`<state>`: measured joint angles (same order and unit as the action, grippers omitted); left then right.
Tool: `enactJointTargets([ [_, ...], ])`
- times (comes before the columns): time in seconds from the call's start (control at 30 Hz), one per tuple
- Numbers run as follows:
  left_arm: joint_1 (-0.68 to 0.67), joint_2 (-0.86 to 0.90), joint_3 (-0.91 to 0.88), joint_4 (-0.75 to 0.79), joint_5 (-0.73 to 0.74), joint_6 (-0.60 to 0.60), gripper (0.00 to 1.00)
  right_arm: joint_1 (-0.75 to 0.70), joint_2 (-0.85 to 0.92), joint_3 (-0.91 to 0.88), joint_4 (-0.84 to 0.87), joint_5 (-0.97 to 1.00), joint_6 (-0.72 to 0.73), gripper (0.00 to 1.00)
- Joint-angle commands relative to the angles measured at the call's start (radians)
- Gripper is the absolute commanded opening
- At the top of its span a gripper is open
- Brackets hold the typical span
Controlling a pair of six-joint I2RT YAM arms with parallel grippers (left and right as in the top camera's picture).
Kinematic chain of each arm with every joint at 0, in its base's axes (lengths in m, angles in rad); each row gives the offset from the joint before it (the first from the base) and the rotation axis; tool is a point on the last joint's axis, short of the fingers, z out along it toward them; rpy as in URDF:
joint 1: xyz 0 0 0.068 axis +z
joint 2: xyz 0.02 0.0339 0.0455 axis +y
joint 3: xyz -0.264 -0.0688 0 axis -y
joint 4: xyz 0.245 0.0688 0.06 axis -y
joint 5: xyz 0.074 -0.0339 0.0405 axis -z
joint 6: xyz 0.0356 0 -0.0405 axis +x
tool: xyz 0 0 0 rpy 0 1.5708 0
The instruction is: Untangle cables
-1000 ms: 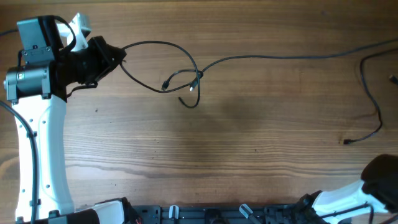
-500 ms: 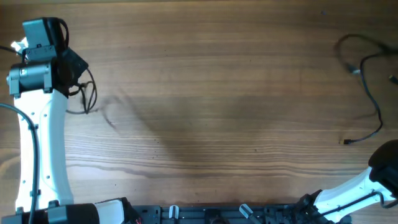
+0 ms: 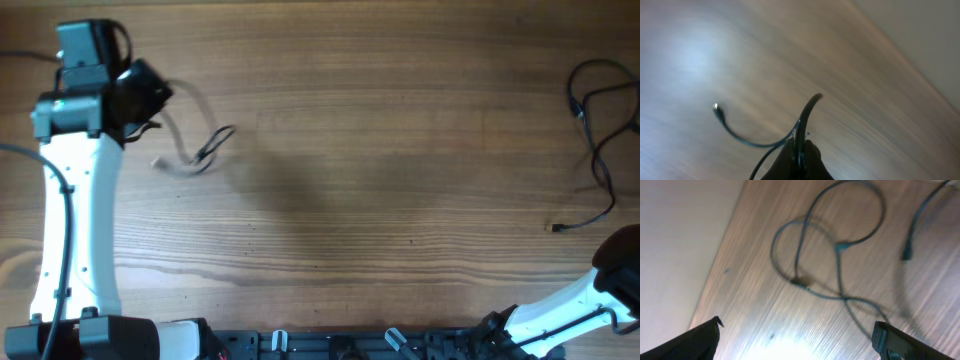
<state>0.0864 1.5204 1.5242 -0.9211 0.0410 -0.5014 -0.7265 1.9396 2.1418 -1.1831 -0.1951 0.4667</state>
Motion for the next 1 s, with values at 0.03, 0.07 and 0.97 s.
enactJointTargets([
  [0.03, -0.141, 0.001, -0.006, 0.079, 0.294, 0.061, 0.04, 0.047, 0.014, 0.009, -0.032, -0.396, -0.209, 1.00],
  [0.07, -0.179, 0.001, -0.006, 0.101, 0.323, 0.060, 0.04, 0.068, 0.014, 0.009, -0.043, -0.474, -0.270, 1.00],
  [0.97, -0.259, 0.001, -0.006, 0.257, 0.966, 0.014, 0.04, 0.891, 0.014, 0.010, -0.214, -0.771, -1.128, 0.93],
])
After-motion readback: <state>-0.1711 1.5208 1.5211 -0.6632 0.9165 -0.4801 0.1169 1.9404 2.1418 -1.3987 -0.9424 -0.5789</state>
